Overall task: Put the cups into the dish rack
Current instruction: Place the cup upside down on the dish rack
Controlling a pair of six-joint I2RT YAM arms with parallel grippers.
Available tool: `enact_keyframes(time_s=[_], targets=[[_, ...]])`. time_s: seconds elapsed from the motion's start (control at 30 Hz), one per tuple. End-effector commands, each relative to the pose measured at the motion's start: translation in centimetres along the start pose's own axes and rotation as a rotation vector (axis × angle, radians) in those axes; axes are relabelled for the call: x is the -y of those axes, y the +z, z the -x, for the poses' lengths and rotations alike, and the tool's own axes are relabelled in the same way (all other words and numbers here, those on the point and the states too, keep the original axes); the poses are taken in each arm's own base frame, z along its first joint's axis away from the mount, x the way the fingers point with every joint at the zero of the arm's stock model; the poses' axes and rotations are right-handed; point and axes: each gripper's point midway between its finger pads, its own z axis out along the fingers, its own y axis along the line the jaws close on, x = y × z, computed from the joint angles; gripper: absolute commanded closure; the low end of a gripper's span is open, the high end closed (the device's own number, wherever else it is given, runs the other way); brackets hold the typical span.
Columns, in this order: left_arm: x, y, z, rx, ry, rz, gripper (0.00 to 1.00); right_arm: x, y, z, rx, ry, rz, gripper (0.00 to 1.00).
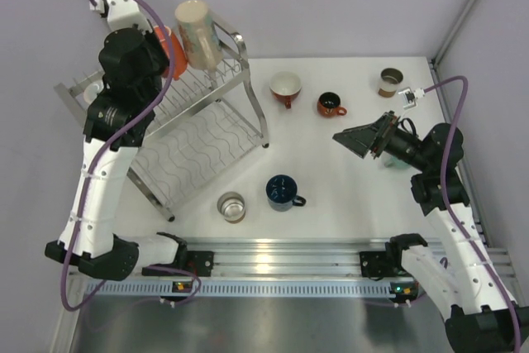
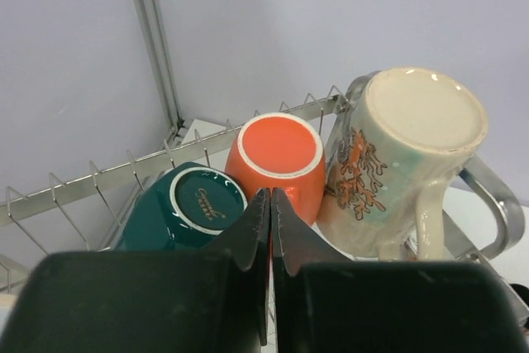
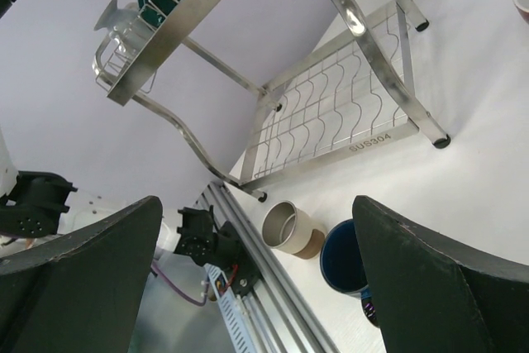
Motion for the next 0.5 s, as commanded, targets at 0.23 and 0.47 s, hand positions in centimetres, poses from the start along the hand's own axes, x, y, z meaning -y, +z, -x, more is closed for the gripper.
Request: enact_keyframes(time_s=[0.23,0.47], targets=[[-2.2,0.7,-2.6,-0.035,0.07,0.128,1.0,-0.9,-0.1,1.5,0.044,-0.073,0.014,0.01],[-5.0,-0.8,-1.7,-0.029,0.081,0.246,1.0,-0.6,-0.1,1.4,0.041,-0.071,0.004,0.01]])
